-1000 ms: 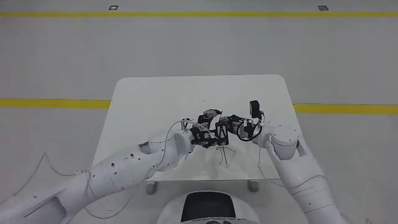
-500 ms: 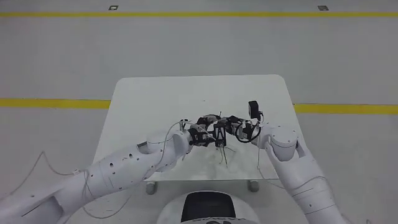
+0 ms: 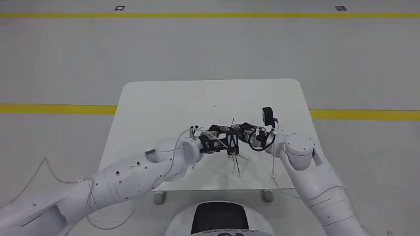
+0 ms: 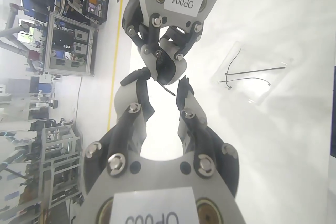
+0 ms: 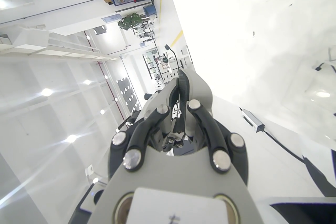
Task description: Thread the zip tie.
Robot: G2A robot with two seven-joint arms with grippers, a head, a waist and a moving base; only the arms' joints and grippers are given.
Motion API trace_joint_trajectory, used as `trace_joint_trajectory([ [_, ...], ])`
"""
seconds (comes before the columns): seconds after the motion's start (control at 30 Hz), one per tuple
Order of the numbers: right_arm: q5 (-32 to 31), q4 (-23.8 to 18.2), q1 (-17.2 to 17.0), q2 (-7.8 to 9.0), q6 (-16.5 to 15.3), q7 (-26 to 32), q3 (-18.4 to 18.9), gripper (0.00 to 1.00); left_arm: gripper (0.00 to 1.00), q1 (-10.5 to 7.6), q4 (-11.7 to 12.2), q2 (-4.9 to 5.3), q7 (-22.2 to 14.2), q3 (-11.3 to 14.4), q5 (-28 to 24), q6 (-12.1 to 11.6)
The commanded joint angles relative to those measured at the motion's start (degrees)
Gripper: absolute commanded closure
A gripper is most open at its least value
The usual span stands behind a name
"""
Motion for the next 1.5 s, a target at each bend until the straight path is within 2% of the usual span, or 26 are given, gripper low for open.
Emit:
trace_joint_trajectory([
  [0.0, 0.19, -0.02, 0.01, 0.10, 0.00, 0.11, -0.07, 1.00, 0.76, -0.36, -0.08, 0.01, -0.18, 0.45, 0.00, 0.14],
  [0.27, 0.70, -0.43, -0.15, 0.50, 0.00, 0.33, -0.20, 1.00, 0.82, -1.28, 0.14, -0.08, -0.11, 1.94, 0.00, 0.73],
  [0.43, 0.94, -0.67, -0.15, 0.73, 0.00, 0.50, -0.35, 1.00, 1.00, -1.50, 0.37, -0.19, 0.11, 2.34, 0.00, 0.76],
  [0.6, 1.16, -0.82, -0.13, 0.93, 0.00, 0.61, -0.56, 1.00, 1.00, -1.49, 0.49, -0.27, 0.23, 2.43, 0.00, 0.77],
  [0.63, 1.14, -0.88, -0.15, 0.98, 0.00, 0.62, -0.63, 0.88, 1.00, -1.42, 0.56, -0.26, 0.25, 2.32, 0.00, 0.87],
  [0.67, 1.13, -0.93, -0.18, 1.02, 0.00, 0.63, -0.66, 0.67, 1.00, -1.33, 0.58, -0.24, 0.27, 2.17, 0.00, 0.99],
  [0.7, 1.13, -0.96, -0.20, 1.07, 0.00, 0.63, -0.69, 0.00, 1.00, -1.22, 0.58, -0.20, 0.31, 1.97, 0.00, 1.08],
  [0.83, 0.85, -1.16, -0.50, 1.29, -0.33, 0.33, -0.53, 0.00, 1.00, -0.35, 0.23, 0.25, 0.61, 0.12, -0.39, 1.43],
  [1.07, -0.42, -1.69, -1.58, 1.89, -2.13, -0.22, 0.59, 0.00, 1.00, 2.09, -1.79, 2.38, 1.57, -5.48, -5.56, -0.13],
  [1.2, -0.88, -1.92, -2.26, 2.18, -3.83, -1.09, 1.40, 0.00, 1.00, 4.16, -2.63, 3.89, 3.91, -9.67, -13.08, -3.21],
  [1.3, -1.00, -1.92, -2.57, 2.27, -5.54, -2.05, 1.73, 0.00, 1.00, 5.63, -2.19, 4.71, 5.61, -12.20, -18.45, -5.58],
  [1.33, -1.00, -1.92, -2.57, 2.27, -5.54, -2.05, 1.73, 0.00, 1.00, 6.00, -2.27, 4.88, 6.10, -12.65, -19.22, -6.32],
  [1.37, -1.00, -1.92, -2.57, 2.27, -5.54, -2.05, 1.73, 0.00, 1.00, 5.85, -2.62, 5.01, 6.64, -12.99, -17.87, -6.95],
  [1.47, -1.00, -1.92, -2.57, 2.27, -5.54, -2.05, 1.73, 0.00, 1.00, 5.85, -2.62, 5.01, 6.64, -12.99, -17.87, -6.95],
])
